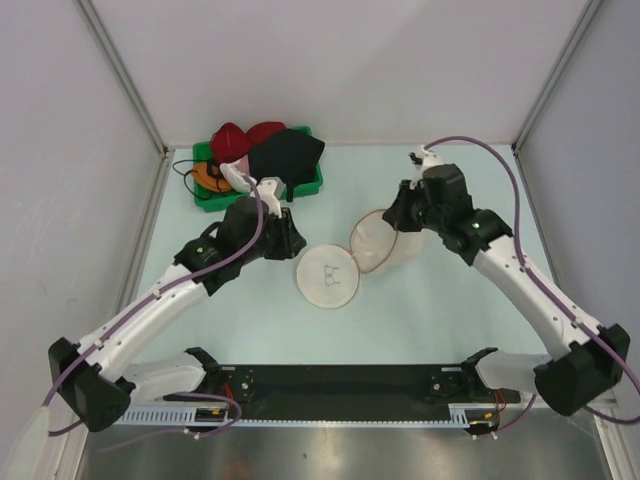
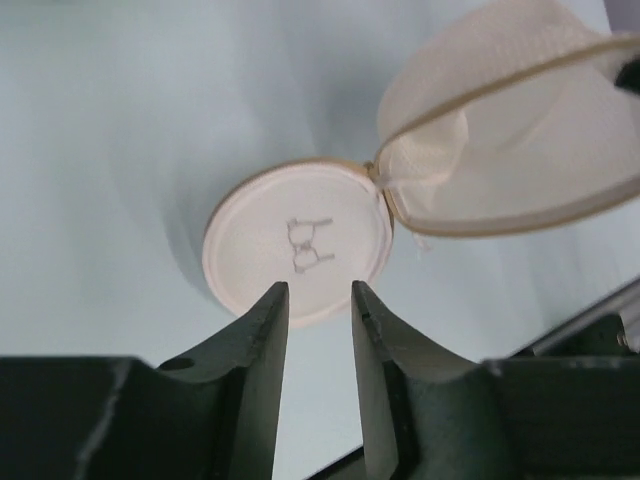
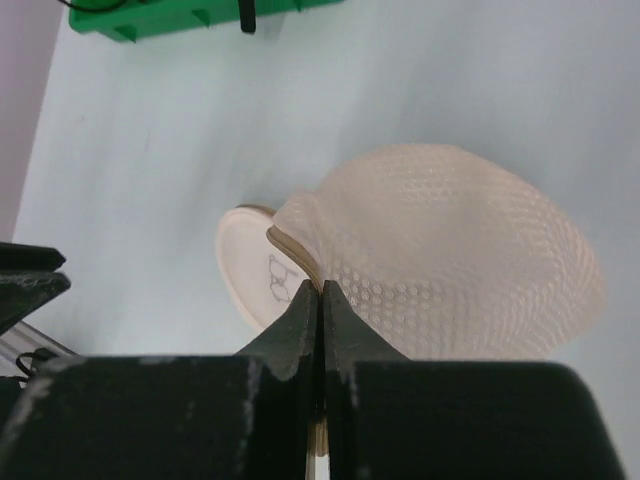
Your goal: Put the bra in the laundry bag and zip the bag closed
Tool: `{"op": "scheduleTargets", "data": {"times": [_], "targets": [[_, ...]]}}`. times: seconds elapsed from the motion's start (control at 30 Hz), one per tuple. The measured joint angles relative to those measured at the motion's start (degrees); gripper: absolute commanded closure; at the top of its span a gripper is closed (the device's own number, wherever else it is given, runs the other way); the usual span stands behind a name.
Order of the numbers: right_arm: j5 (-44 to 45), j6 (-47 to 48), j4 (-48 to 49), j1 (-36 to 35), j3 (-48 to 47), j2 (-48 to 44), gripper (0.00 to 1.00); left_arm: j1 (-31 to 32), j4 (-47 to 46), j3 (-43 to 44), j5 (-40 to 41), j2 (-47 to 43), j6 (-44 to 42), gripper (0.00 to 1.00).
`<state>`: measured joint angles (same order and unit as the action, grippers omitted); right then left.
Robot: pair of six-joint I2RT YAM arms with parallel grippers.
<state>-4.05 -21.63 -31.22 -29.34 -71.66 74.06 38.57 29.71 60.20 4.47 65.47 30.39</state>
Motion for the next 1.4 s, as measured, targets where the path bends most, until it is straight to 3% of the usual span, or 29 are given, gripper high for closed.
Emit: {"op": "scheduleTargets", "data": {"times": [0.2,0.23,0.3,0.4,0.43,0.47,0.53,0.6,0.63,0.87,1.0,1.4], "targets": [[-0.6,-3.5,5.3,10.5,15.9,-9.2,0.99,-0.3,-0.4,-3.7,-7.5,-4.7,-0.7,0.44],[-0.3,-4.3,5.4,12.5,19.1,-9.5,0.9,-0.5,-0.4,-4.0,-8.1,-4.6,-0.7,0.41],[0.7,-5.6,5.1,14.9,24.2,-9.4,0.82,-1.5,-0.2,-4.3,-9.9,-3.8,-0.8,0.39],[2.4,-6.0,3.1,15.6,27.1,-9.4,0.59,-6.0,-1.1,-4.1,-12.6,-1.9,-1.0,0.28],[3.5,-5.8,2.8,15.6,27.0,-9.4,0.41,-8.3,-1.2,-3.7,-13.2,-0.9,-1.1,0.27],[4.4,-5.9,2.7,15.6,26.9,-9.6,0.33,-11.1,-1.0,-2.7,-13.8,0.9,-1.5,0.26],[6.2,-5.8,1.8,15.6,26.1,-10.0,0.2,-15.7,-1.0,1.3,-13.9,5.6,-2.5,0.25],[7.6,-5.8,0.8,15.6,24.6,-10.2,0.16,-19.6,-0.7,7.9,-13.8,12.3,-4.2,0.25],[8.4,-5.7,-0.1,15.5,23.5,-10.3,0.09,-21.0,-1.4,10.7,-13.6,15.3,-5.0,0.25],[13.1,-6.3,-5.0,12.5,16.7,-11.9,0.05,-31.1,-2.3,37.8,-15.3,42.4,-8.9,0.23],[13.8,-6.9,-6.5,10.1,15.3,-12.9,0.05,-33.6,-1.9,51.2,-14.4,55.5,-8.8,0.25],[11.5,-7.0,-8.2,8.8,14.9,-13.0,0.05,-33.1,-4.3,60.1,-6.1,66.9,-7.9,0.23]]}}
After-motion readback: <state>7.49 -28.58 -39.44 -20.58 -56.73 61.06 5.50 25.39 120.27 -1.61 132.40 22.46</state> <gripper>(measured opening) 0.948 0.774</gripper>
